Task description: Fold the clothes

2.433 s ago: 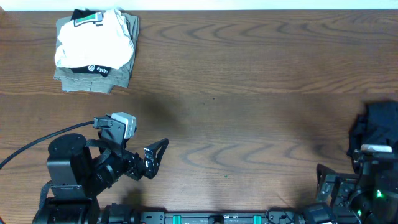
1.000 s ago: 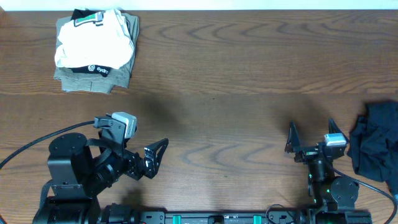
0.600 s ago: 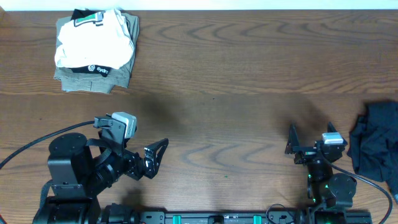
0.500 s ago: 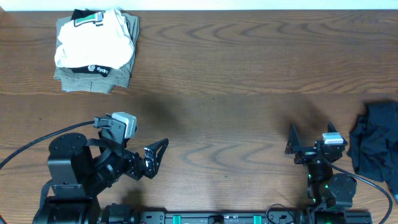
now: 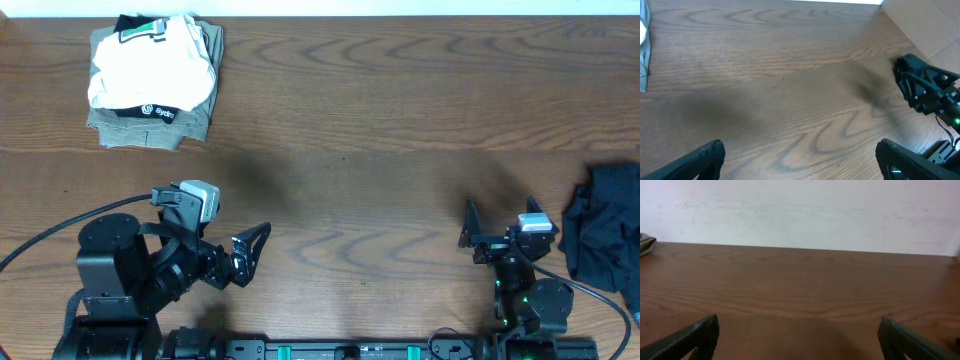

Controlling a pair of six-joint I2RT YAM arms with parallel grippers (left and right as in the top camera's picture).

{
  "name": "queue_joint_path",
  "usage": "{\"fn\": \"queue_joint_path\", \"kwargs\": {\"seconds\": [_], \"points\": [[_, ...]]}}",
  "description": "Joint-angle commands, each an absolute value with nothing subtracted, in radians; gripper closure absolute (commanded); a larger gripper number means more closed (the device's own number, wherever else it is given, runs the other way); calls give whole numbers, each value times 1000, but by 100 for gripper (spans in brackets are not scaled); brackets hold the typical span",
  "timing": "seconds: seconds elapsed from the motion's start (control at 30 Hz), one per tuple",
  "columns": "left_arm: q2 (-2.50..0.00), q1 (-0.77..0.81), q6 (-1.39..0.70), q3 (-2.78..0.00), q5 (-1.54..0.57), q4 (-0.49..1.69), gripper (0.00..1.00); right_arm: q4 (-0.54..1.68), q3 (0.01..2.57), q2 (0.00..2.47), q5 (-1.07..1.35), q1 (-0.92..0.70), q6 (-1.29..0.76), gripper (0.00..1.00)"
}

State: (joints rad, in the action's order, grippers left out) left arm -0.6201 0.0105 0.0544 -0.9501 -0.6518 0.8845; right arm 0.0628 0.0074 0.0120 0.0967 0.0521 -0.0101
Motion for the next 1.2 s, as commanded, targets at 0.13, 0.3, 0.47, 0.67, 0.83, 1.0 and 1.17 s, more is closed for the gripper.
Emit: {"fn": "queue_joint_path", "kwargs": {"seconds": [0.13,0.3,0.47,0.67,0.83,1.0,1.17], "points": [[-619,15,67,-950,-662,881,2,67,6,6,86,60,5,1],[-619,15,68,-950,-662,881,2,67,6,6,86,60,5,1],[-619,15,68,-950,-662,881,2,67,6,6,86,60,5,1],[-597,15,71,-936,-653,915,2,67,6,6,86,60,5,1],[-510,15,19,-790,-636,843,2,67,6,6,86,60,5,1],[-340,15,-108,-551,-542,584,2,67,6,6,86,60,5,1],[-184,16,-224,-326,-442,335,2,67,6,6,86,60,5,1]]}}
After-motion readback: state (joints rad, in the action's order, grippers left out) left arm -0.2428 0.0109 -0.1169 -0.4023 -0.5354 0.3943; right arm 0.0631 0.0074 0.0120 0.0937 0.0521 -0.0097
